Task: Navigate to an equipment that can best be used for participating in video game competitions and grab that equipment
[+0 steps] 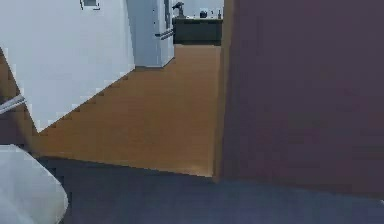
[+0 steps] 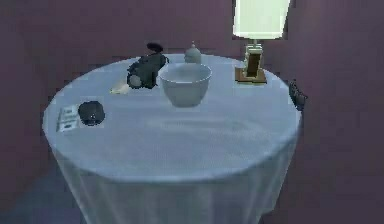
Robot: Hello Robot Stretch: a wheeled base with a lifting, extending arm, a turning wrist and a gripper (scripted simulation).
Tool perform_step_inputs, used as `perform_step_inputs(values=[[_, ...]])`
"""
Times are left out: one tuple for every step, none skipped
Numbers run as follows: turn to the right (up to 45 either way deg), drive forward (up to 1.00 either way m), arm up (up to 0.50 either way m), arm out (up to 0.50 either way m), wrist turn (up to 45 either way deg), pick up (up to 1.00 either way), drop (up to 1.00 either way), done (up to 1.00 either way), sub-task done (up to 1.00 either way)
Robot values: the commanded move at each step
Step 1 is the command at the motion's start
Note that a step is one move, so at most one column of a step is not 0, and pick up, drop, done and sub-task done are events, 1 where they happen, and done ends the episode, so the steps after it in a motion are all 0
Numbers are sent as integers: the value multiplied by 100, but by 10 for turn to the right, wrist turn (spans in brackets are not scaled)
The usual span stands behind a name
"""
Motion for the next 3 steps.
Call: perform_step_inputs(values=[[450,0,0,0,0,0,0,0,0],[450,0,0,0,0,0,0,0,0],[390,0,0,0,0,0,0,0,0]])
